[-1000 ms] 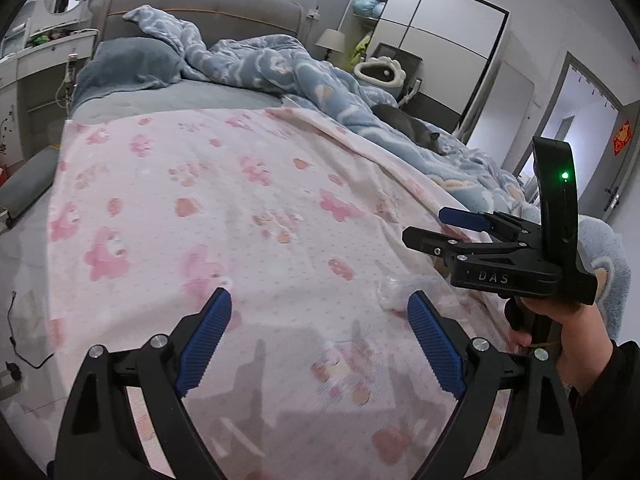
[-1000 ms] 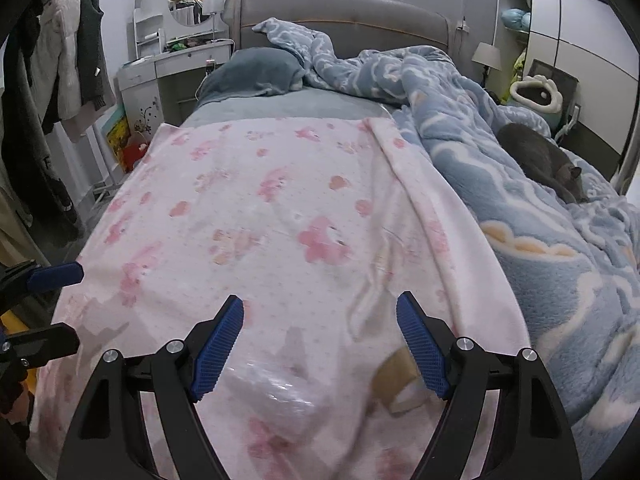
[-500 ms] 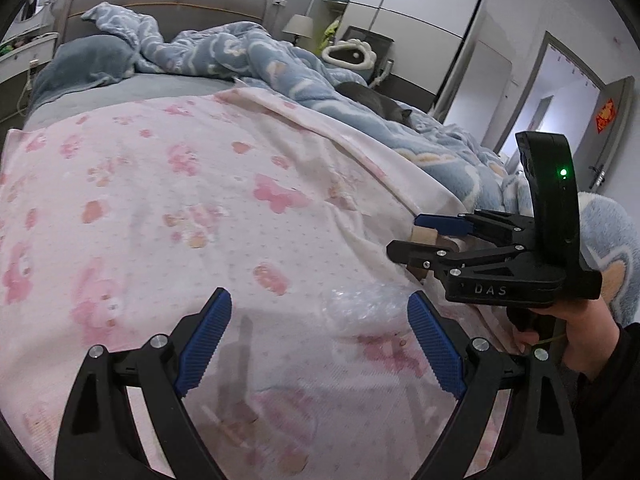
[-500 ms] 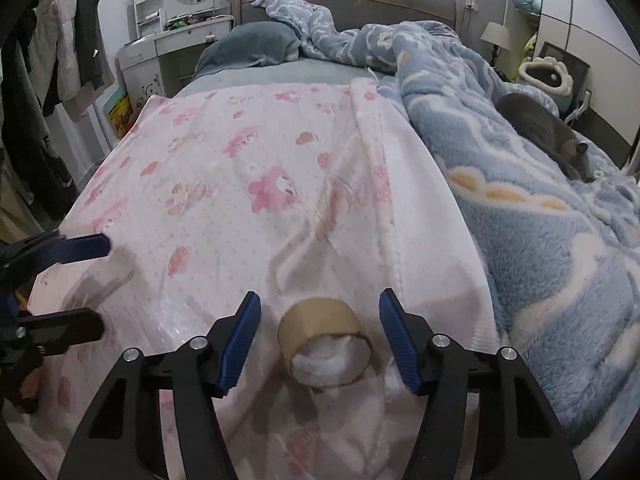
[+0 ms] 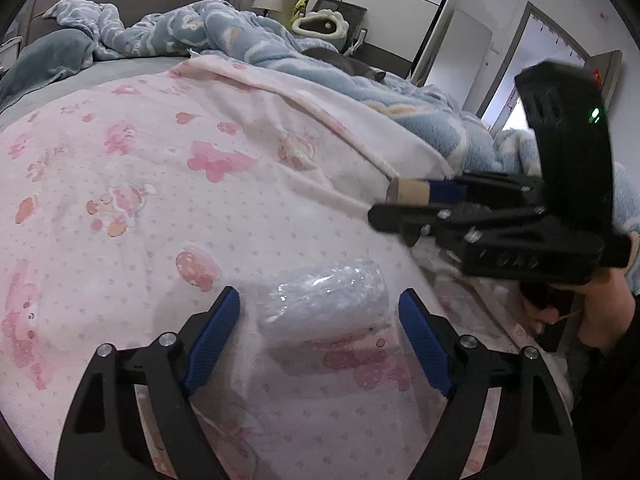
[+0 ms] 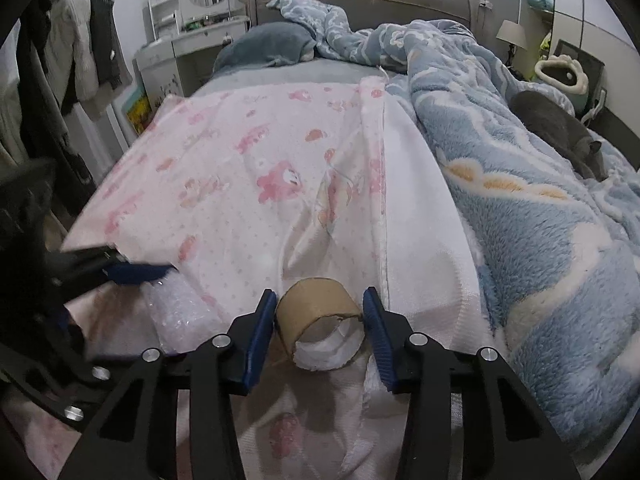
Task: Collect trash
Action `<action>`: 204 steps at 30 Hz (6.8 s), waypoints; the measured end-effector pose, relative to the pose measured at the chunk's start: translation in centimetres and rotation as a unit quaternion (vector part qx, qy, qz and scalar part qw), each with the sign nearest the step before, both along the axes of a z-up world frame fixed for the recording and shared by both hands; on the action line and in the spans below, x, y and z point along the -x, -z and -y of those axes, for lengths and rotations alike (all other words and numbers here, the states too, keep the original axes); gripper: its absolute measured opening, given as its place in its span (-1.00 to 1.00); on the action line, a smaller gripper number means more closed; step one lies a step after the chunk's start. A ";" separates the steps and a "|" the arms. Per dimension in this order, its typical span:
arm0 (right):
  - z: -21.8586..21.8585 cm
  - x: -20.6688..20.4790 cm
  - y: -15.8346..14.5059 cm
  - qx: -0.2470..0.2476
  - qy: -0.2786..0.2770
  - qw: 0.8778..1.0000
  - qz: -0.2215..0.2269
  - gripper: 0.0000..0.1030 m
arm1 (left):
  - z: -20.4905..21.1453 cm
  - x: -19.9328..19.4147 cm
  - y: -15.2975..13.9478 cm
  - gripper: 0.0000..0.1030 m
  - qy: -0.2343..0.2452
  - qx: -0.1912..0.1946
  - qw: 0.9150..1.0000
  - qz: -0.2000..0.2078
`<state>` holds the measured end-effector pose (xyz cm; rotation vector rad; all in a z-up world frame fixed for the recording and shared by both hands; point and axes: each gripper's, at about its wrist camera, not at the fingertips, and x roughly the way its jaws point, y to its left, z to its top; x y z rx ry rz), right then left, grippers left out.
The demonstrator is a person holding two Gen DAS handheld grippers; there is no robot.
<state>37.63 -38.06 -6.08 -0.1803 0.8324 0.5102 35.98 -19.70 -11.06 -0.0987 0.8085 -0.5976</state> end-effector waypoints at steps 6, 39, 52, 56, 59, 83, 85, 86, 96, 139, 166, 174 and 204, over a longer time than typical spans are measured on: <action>0.3 0.0 -1.0 -0.032 0.003 0.999 -0.005 -0.12 | 0.1 -0.3 0.3 0.34 -0.003 -0.006 1.000 -0.007; -9.6 7.4 -7.7 -0.121 0.020 0.992 0.029 -0.13 | -10.2 10.1 -4.6 0.22 -0.069 -0.073 0.995 0.023; -16.8 12.0 -7.6 -0.135 -0.003 0.991 0.026 -0.13 | -18.4 15.4 -4.5 0.23 -0.139 -0.094 0.986 0.001; -18.9 13.2 -7.2 -0.135 -0.009 0.991 0.020 -0.13 | -21.1 16.6 -4.2 0.23 -0.167 -0.094 0.981 -0.011; -20.5 13.9 -6.8 -0.134 -0.017 0.991 0.016 -0.13 | -23.1 17.4 -3.8 0.23 -0.186 -0.090 0.978 -0.025; -32.4 19.0 -1.9 -0.103 -0.093 0.990 -0.039 -0.13 | -33.8 22.3 5.2 0.24 -0.254 -0.126 0.937 -0.202; -33.3 19.5 -1.4 -0.097 -0.102 0.989 -0.043 -0.13 | -34.0 22.6 6.1 0.24 -0.251 -0.128 0.936 -0.212; -33.6 19.7 -1.2 -0.095 -0.105 0.989 -0.045 -0.13 | -34.1 22.7 6.5 0.24 -0.251 -0.130 0.934 -0.218; -36.1 20.2 0.9 -0.072 -0.119 0.988 -0.068 -0.13 | -35.2 23.7 9.1 0.50 -0.245 -0.132 0.921 -0.273; -47.0 22.7 17.6 0.159 -0.158 0.945 -0.240 0.09 | -42.1 27.9 -4.9 0.36 -0.290 -0.042 0.956 -0.008; -31.5 31.3 -4.6 -0.023 -0.031 0.997 0.063 0.74 | -35.9 34.7 -12.0 0.91 -0.330 -0.080 0.932 0.127; -23.7 35.7 -10.1 -0.060 0.023 0.983 0.169 0.93 | -31.9 36.6 -11.6 0.93 -0.330 -0.096 0.929 0.138; -15.2 37.5 -10.4 -0.076 0.000 0.988 0.132 0.93 | -27.8 39.2 -10.3 0.94 -0.344 -0.100 0.925 0.128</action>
